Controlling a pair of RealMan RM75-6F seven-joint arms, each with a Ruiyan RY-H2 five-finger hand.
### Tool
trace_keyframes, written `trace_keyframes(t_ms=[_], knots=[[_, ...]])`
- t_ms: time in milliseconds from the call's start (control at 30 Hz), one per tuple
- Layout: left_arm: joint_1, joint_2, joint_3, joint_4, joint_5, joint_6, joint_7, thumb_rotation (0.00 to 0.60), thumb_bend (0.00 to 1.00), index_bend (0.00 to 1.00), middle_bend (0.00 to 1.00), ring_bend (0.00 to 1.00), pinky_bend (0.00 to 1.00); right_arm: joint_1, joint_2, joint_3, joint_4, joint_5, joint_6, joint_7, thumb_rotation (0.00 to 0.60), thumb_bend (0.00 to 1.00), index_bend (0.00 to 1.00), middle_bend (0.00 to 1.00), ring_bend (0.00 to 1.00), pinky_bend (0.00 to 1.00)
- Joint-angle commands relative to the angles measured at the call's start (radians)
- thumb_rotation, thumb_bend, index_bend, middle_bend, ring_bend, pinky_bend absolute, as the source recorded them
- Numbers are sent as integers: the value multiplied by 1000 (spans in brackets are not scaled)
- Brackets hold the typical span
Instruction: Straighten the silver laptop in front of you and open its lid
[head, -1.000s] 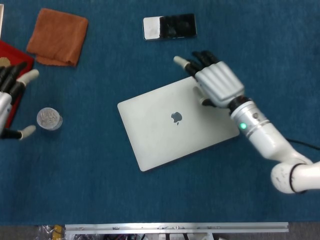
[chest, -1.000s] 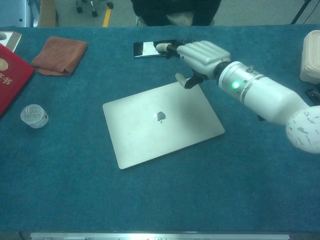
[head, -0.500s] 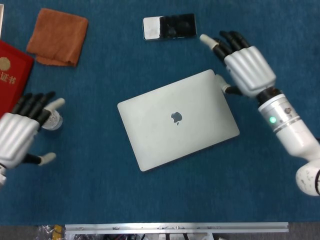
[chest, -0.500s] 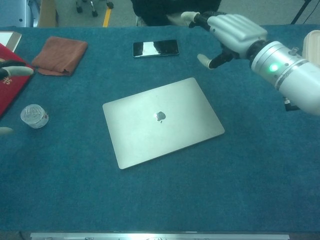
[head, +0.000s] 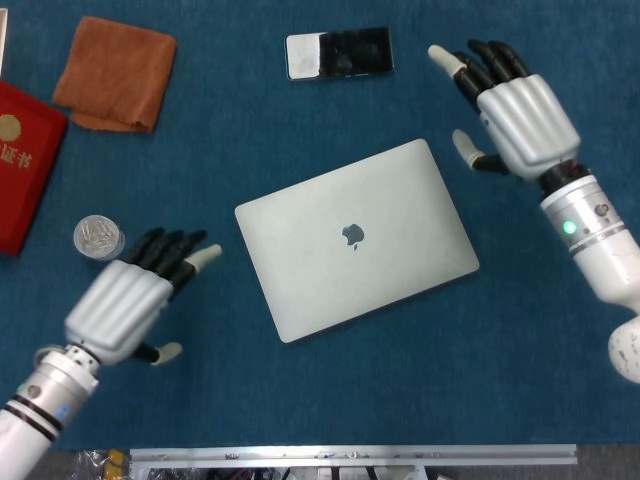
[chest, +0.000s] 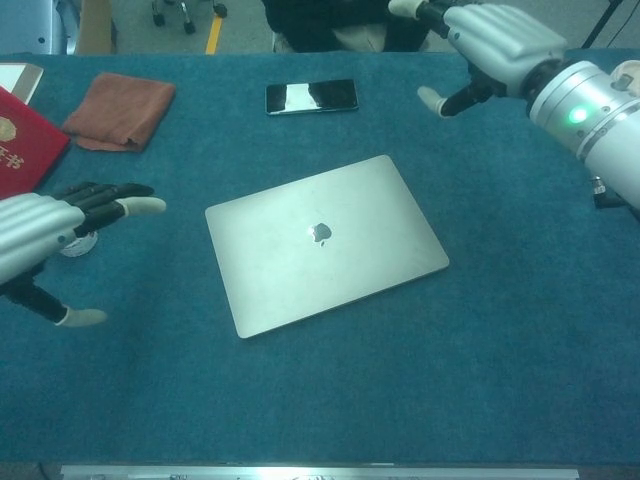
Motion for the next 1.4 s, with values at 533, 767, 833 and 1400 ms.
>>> trace_keyframes(t_ms=[533,767,833,1400], knots=[[-94,-235,-37,6,-175,-109,165,597,138,0,0,0,0,-16,19,23,49,-3,-19,35,584,383,0,140,0,76],[-132,-327,-53,52,-235,-124,215,597,138,0,0,0,0,-23,35,28,63,-5,-27,44,583,383,0,138,0,76],[-144,-351,-58,68,-254,-128,227,597,138,0,0,0,0,-25,38,29,67,-3,-29,47,584,382,0,137,0,76],[-196,-479,-61,188,-314,-119,228,598,138,0,0,0,0,-34,49,33,84,-7,-43,60,583,381,0,133,0,76]])
